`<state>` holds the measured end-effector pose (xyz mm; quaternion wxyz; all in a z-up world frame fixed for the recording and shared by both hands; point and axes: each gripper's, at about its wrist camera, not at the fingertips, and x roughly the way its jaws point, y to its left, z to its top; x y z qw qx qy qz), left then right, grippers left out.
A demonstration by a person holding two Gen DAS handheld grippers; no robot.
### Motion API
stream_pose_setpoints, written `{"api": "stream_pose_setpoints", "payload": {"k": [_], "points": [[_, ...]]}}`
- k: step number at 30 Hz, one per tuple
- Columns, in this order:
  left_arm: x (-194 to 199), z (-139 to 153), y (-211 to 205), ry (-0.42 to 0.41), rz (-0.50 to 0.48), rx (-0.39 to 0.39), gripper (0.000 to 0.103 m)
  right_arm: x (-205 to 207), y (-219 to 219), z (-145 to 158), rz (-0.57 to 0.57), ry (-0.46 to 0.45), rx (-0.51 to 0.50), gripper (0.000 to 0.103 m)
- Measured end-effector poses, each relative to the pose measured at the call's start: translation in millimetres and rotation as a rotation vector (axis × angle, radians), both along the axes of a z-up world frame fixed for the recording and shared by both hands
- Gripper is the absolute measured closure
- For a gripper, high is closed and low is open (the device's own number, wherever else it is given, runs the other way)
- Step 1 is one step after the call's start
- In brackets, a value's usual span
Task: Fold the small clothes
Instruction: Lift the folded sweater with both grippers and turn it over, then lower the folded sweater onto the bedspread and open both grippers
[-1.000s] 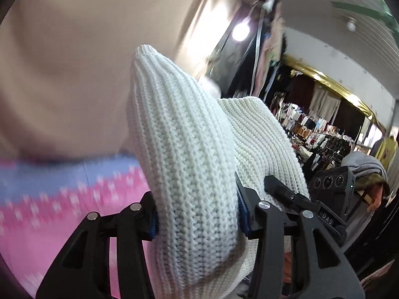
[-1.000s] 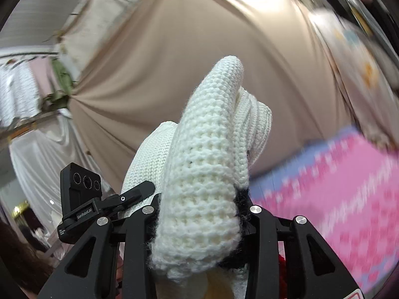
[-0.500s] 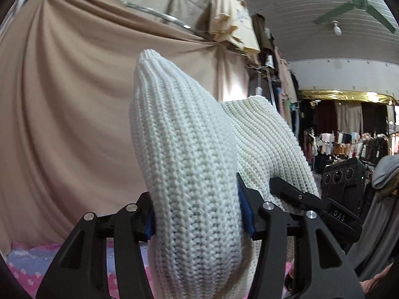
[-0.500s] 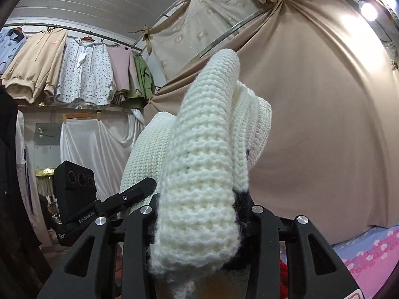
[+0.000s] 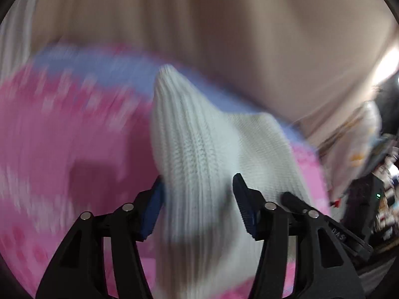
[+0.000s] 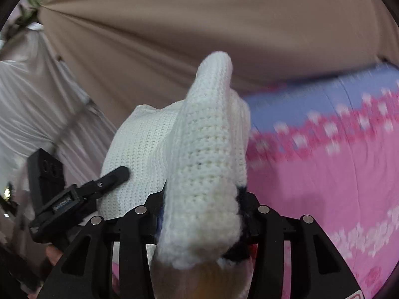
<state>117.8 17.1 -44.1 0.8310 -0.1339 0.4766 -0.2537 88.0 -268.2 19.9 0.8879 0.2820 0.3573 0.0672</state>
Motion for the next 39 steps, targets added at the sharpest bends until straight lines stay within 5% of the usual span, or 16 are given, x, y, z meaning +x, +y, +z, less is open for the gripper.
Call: {"api": "stream_pose_setpoints", "payload": {"k": [2,4,6,8,10,15,18,19,21,27,29,31,33,34,36,39], "points": [[-9.1,-36.5,18.9,0.062,0.025,-0.037,0.053,-11.1,-4.9,-67.7,-0.044,0.153,0.009,0.066],[-21.7,-45.5,29.7,0.083,0.056,-0.085,0.05,-32.9,-14.2,-90.5,-0.068,0.166,0.052,0.067],[-31.1,-41.4,33.1,0.088,0.073,-0.123,0.043,-46.0,-16.1,-91.6,-0.073,0.168,0.03,0.064],[-35.6,-39.0,29.0,0.096,0.077,-0.145,0.029,-44.4,-16.3,-88.0,-0.041,0.171,0.037,0.054],[-27.2,-46.0,25.1,0.102,0.104,-0.14,0.026,-36.2,-16.0,-84.8,-0.034,0.163,0.03,0.036],[0.7,-69.9,14.6,0.143,0.133,-0.122,0.016,8.9,-17.6,-113.7,0.009,0.248,0.041,0.031],[12.9,-82.7,12.8,0.176,0.128,-0.111,0.03,28.2,-16.5,-139.5,0.051,0.3,0.127,0.034],[16.3,-83.1,12.3,0.184,0.121,-0.112,0.042,32.2,-15.5,-145.4,0.066,0.299,0.168,0.052],[18.8,-73.2,13.7,0.178,0.103,-0.152,0.062,36.6,-11.6,-142.5,0.068,0.279,0.193,0.067],[13.6,-2.4,9.2,0.006,0.023,-0.239,0.066,26.0,-4.6,-49.6,0.068,0.046,0.134,0.076],[15.8,-4.9,1.9,-0.015,0.023,-0.191,0.06,20.7,-8.0,-34.8,0.059,0.0,0.101,0.075],[19.1,-29.7,-8.4,-0.007,0.052,-0.047,0.059,22.9,-15.4,-50.5,0.037,0.028,0.058,0.067],[19.7,-59.0,-14.2,0.076,0.085,0.084,0.06,34.2,-27.9,-101.8,-0.001,0.199,-0.001,0.065],[11.7,-59.1,-10.4,0.065,0.09,0.062,0.06,32.9,-36.1,-118.8,-0.032,0.274,0.001,0.066],[-7.7,-40.2,-7.8,-0.006,0.107,0.117,0.06,13.2,-52.3,-112.7,-0.077,0.216,0.107,0.066],[-41.6,-10.5,-20.2,-0.128,0.074,0.246,0.055,-12.2,-43.7,-67.3,-0.036,0.122,0.022,0.075]]}}
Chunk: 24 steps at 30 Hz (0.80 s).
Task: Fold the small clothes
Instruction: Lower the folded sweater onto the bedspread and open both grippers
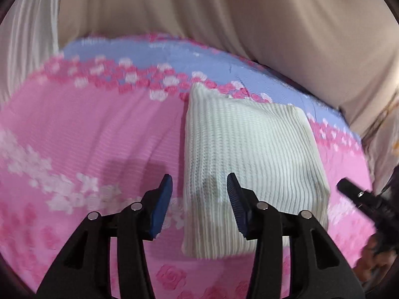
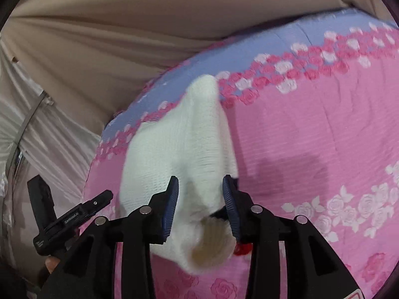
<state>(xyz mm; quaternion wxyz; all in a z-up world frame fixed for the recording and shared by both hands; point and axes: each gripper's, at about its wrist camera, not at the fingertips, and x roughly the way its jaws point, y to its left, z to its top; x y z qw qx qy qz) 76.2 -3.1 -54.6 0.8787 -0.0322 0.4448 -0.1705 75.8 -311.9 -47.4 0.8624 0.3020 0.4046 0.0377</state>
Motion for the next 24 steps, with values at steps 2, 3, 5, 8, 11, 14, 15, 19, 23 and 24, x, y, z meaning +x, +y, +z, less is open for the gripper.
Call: {"api": "stream_pose_setpoints", "payload": {"k": [2,3,5,8,11,14,15,19,23,24], "points": [[-10.2,-0.6,-15.4,-0.013,-0.02,0.073,0.05,-7.4,15.6,13.1,0.068,-0.016,-0.014,0.087],[-10.9,-4.9,-23.1,-0.001,-0.028,0.096,0.05,-4.9,24.8,11.3,0.101,0.002,-0.042,0.092],[-6.4,-26.8,-33.1,0.053,-0.019,0.138,0.051,4.8,39.8,-12.5,0.15,0.084,-0.14,0.101],[-4.5,-47.2,-33.9,0.136,-0.001,0.16,0.052,4.8,26.3,-57.0,0.105,0.216,-0.126,0.103],[-9.0,-51.3,-32.4,0.131,-0.008,0.177,0.051,-9.1,27.3,-21.1,0.094,0.113,-0.119,0.103],[-6.3,-57.3,-33.1,0.145,0.0,0.182,0.051,-1.9,37.0,-28.1,0.135,0.138,-0.211,0.103],[-6.6,-56.4,-34.6,0.152,-0.003,0.179,0.052,3.2,36.7,-44.9,0.132,0.189,-0.247,0.103],[-9.5,-51.8,-42.1,0.122,-0.016,0.216,0.052,-3.5,25.2,-39.9,0.085,0.176,-0.167,0.103],[-8.7,-53.4,-43.7,0.141,-0.008,0.206,0.052,2.6,30.4,-45.0,0.102,0.2,-0.24,0.103],[-8.8,-52.8,-44.3,0.144,-0.006,0.206,0.052,7.0,28.9,-58.4,0.102,0.234,-0.239,0.103]]}}
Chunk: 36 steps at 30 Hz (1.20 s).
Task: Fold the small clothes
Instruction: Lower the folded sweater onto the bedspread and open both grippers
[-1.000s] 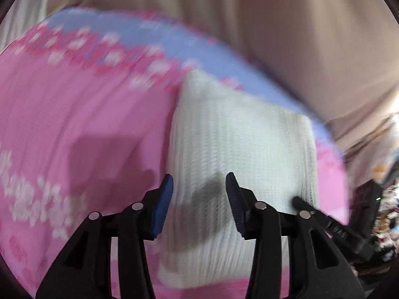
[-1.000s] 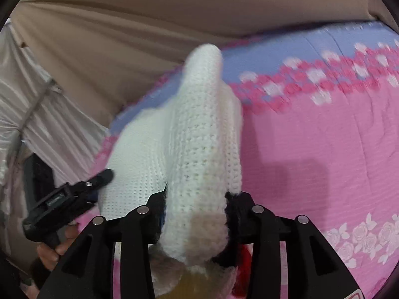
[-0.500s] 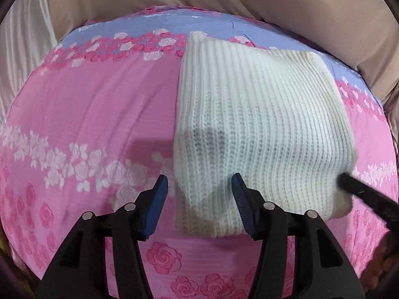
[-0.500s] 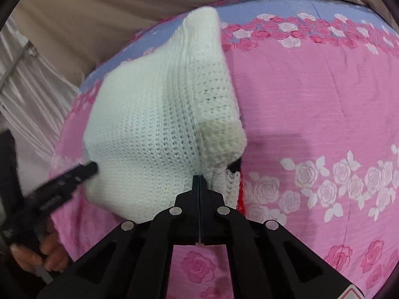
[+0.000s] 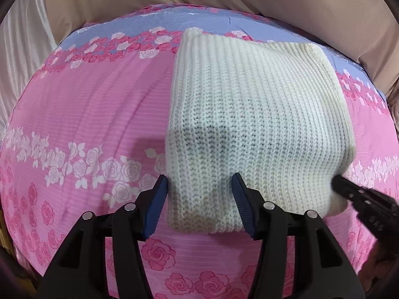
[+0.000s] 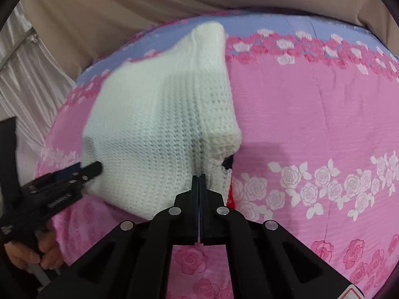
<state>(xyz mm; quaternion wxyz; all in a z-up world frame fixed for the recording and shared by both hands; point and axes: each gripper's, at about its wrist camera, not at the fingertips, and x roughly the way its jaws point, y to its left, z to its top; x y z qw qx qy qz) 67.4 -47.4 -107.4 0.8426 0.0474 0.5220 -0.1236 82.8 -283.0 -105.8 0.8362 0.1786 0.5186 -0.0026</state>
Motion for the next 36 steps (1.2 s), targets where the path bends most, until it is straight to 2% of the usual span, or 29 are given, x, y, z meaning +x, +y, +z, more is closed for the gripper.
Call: {"api": "stream_pose_setpoints", "payload": {"k": [2,6,7,9,11,15,17,19,21,22,23,25,27,29,30,33,34,36], "points": [[-1.3,3.8,-1.1,-0.011,-0.008,0.003,0.052,1.2,-0.6,-1.0,-0.015,0.003,0.031,0.103],[-2.3,4.5,-1.9,-0.018,-0.008,0.014,0.052,-8.6,10.2,34.8,-0.003,-0.066,0.026,0.103],[-1.9,3.7,-1.7,-0.014,0.0,0.013,0.052,-7.7,11.6,33.5,0.006,-0.056,0.019,0.103],[-1.2,2.0,-2.4,-0.012,0.004,0.022,0.052,1.7,13.1,8.1,0.011,0.011,-0.024,0.103],[-2.6,2.3,-2.0,-0.014,0.007,0.037,0.052,-2.3,6.5,-5.9,-0.002,0.019,0.02,0.103],[-8.5,16.5,6.9,-0.044,0.026,0.01,0.052,-10.3,5.9,29.7,-0.02,-0.038,0.03,0.103],[-5.2,21.1,11.6,-0.052,0.046,-0.002,0.051,-11.1,5.1,44.5,-0.029,-0.076,0.0,0.097],[2.2,21.7,14.1,-0.053,0.064,-0.001,0.051,-3.3,-0.6,46.6,-0.052,-0.088,-0.026,0.084],[11.1,19.0,15.7,-0.052,0.08,0.003,0.051,8.0,-9.4,39.4,-0.076,-0.07,-0.025,0.082],[18.3,14.0,16.1,-0.036,0.085,0.006,0.051,15.8,-11.7,31.8,-0.078,-0.046,-0.012,0.078],[23.4,10.3,16.6,-0.022,0.089,0.005,0.05,26.7,-14.1,19.6,-0.076,-0.009,-0.004,0.077],[29.3,7.1,15.8,-0.014,0.091,0.007,0.05,34.6,-20.7,12.9,-0.063,0.0,0.015,0.084],[29.9,7.1,12.3,-0.027,0.077,0.018,0.05,37.4,-31.8,34.9,-0.074,-0.069,0.077,0.093],[30.9,3.4,8.1,-0.034,0.063,0.044,0.049,39.1,-41.4,52.5,-0.086,-0.122,0.107,0.094],[31.1,1.1,6.9,-0.036,0.064,0.056,0.049,40.6,-44.8,51.6,-0.094,-0.12,0.097,0.102],[28.7,1.2,7.8,-0.033,0.068,0.055,0.048,45.2,-49.6,8.4,-0.109,0.036,0.025,0.103],[27.8,3.9,9.0,-0.033,0.065,0.051,0.048,40.0,-51.0,3.3,-0.124,0.054,0.026,0.103],[24.3,9.8,11.9,-0.036,0.064,0.04,0.049,17.3,-51.3,19.9,-0.162,-0.024,0.104,0.103]]}}
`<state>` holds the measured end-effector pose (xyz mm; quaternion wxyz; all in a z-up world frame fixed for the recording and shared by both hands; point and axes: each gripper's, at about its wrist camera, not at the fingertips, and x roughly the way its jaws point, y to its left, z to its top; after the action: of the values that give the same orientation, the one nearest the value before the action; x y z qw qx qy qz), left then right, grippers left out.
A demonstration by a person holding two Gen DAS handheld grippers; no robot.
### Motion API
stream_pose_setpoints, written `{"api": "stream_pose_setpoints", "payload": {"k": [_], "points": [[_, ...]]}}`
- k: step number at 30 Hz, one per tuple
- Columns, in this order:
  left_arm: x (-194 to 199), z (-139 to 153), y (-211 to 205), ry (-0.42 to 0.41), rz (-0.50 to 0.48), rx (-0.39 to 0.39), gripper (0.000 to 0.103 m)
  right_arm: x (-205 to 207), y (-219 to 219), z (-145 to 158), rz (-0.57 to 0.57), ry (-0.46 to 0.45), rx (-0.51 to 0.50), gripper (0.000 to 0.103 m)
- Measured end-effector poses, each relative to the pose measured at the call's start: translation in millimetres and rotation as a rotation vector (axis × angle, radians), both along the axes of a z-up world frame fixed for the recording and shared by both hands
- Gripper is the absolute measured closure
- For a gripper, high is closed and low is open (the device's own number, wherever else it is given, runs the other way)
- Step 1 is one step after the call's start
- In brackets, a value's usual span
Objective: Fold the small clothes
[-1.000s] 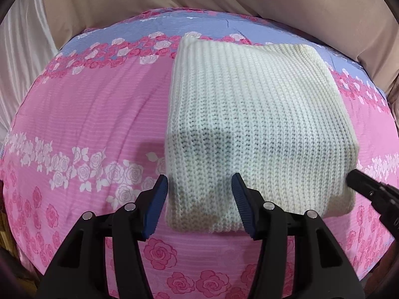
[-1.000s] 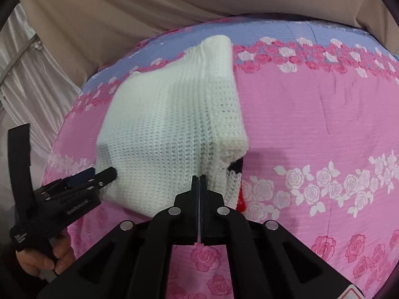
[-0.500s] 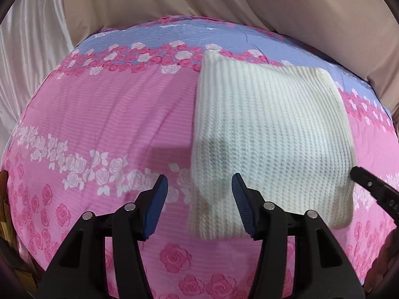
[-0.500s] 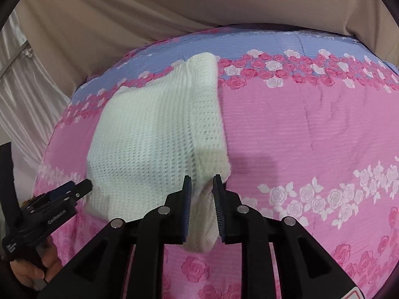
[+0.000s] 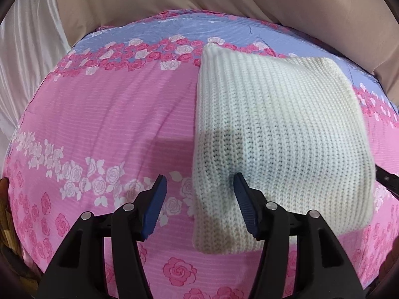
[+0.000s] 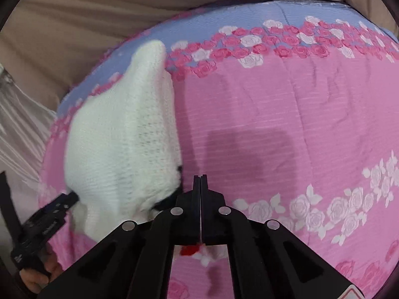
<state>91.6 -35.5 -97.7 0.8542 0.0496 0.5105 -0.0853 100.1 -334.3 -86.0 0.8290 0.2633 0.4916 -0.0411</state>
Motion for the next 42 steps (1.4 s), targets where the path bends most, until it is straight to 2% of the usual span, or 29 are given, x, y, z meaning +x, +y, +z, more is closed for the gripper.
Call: {"api": "stream_pose_setpoints", "payload": {"k": [2,4,6,8,9,10,12,14,16,19,21,24,25,26,28,31,33,42], "points": [[-6.1,5.1,2.8,-0.009,-0.004,-0.012,0.048,-20.0,7.9,24.4,-0.009,-0.075,0.017,0.095],[-12.4,5.3,2.9,-0.016,-0.003,-0.008,0.047,-29.0,23.5,35.5,0.028,-0.102,0.012,0.092],[-15.4,-1.2,1.4,-0.003,-0.001,0.001,0.046,-26.0,44.4,29.5,0.098,-0.078,-0.014,0.092],[-15.9,-10.4,-0.9,0.017,0.0,0.017,0.046,-17.9,57.4,9.6,0.131,-0.027,-0.06,0.092],[-14.9,-16.3,-2.7,0.02,-0.004,0.03,0.045,-14.4,59.4,-2.3,0.134,0.003,-0.084,0.094],[-14.6,-19.5,-3.8,0.019,-0.006,0.042,0.044,-9.2,58.4,-14.5,0.132,0.021,-0.114,0.103],[-13.8,-18.5,-3.7,0.018,-0.008,0.043,0.043,-5.5,51.0,-18.4,0.131,0.007,-0.091,0.103],[-17.3,-10.1,-2.1,0.007,-0.011,0.035,0.045,-9.1,47.3,-6.7,0.118,0.021,-0.094,0.101],[-24.8,1.7,-1.2,-0.009,-0.015,0.03,0.043,-19.6,49.0,12.8,0.109,-0.01,-0.104,0.094],[-40.3,18.7,-2.0,-0.042,-0.031,0.011,0.04,-48.3,56.3,42.6,0.089,-0.066,-0.144,0.093],[-48.9,26.3,-5.5,-0.066,-0.048,0.009,0.037,-62.2,62.2,51.6,0.085,-0.077,-0.184,0.091],[-65.5,36.5,-12.8,-0.112,-0.064,0.015,0.024,-84.5,68.1,58.9,0.059,-0.088,-0.235,0.087],[-71.8,39.7,-15.0,-0.134,-0.062,0.018,0.018,-90.3,68.4,59.9,0.047,-0.095,-0.245,0.083],[-76.7,41.3,-16.1,-0.151,-0.058,0.02,0.016,-97.8,68.3,60.5,0.029,-0.103,-0.256,0.08],[-85.9,42.7,-18.4,-0.17,-0.053,0.016,0.016,-108.9,69.8,59.4,0.012,-0.106,-0.276,0.07],[-95.7,40.1,-20.2,-0.164,-0.039,0.007,0.016,-120.9,73.3,56.7,-0.006,-0.104,-0.296,0.067],[-103.1,38.4,-21.4,-0.174,-0.03,0.008,0.016,-124.7,75.6,53.8,-0.017,-0.099,-0.305,0.061],[-123.9,31.0,-27.3,-0.202,-0.032,0.046,0.016,-132.2,94.1,47.1,-0.002,-0.096,-0.33,0.056]]}}
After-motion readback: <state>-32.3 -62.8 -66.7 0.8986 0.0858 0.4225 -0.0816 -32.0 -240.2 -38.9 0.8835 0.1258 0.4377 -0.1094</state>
